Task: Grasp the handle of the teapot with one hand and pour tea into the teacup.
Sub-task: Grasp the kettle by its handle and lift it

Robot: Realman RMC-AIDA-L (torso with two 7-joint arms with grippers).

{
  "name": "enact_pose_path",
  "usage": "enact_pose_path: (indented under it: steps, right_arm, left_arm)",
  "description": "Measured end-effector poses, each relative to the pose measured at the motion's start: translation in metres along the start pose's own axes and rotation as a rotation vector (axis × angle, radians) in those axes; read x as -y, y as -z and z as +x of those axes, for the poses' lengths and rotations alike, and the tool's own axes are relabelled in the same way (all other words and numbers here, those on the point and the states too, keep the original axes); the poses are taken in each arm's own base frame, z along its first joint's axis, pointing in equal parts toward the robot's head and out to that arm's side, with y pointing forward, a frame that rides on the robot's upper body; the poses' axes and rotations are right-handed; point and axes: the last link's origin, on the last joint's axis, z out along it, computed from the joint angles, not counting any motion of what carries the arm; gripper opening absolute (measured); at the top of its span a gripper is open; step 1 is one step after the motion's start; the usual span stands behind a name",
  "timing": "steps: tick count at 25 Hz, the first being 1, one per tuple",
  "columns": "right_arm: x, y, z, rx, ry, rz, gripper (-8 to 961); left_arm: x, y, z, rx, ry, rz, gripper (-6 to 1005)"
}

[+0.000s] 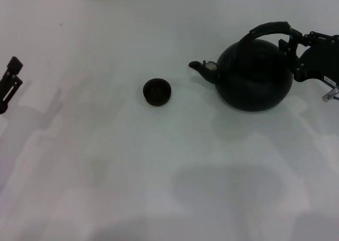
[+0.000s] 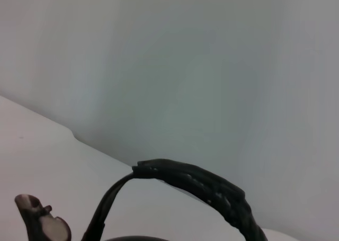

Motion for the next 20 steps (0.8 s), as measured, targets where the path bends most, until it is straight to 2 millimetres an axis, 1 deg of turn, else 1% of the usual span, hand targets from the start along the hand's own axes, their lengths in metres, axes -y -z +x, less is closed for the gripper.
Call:
enact_pose_path:
  steps: [4, 13, 16, 20]
  right_arm:
    - [0.0003, 0.0015, 0.0002, 0.002, 0.003, -0.002, 288]
    - [-0.0013, 0.0028, 0.0001, 0.022, 0.019, -0.011, 277]
    - [-0.0017, 0.0024, -0.0013, 0.032, 0.033, -0.014, 228]
    - [-0.0049, 0.0023, -0.0023, 0.045, 0.106, -0.019, 170]
  left_arm:
    - [0.0019, -0.0005, 0.0011, -0.005, -0.002, 0.007, 771]
    - [0.0036, -0.0032, 0.0025, -0.009, -0.006, 0.008, 771]
    - [0.0037, -0.0031, 0.0024, -0.009, -0.008, 0.009, 772]
    - [0.0038, -0.0028, 0.0021, -0.008, -0.008, 0.010, 772]
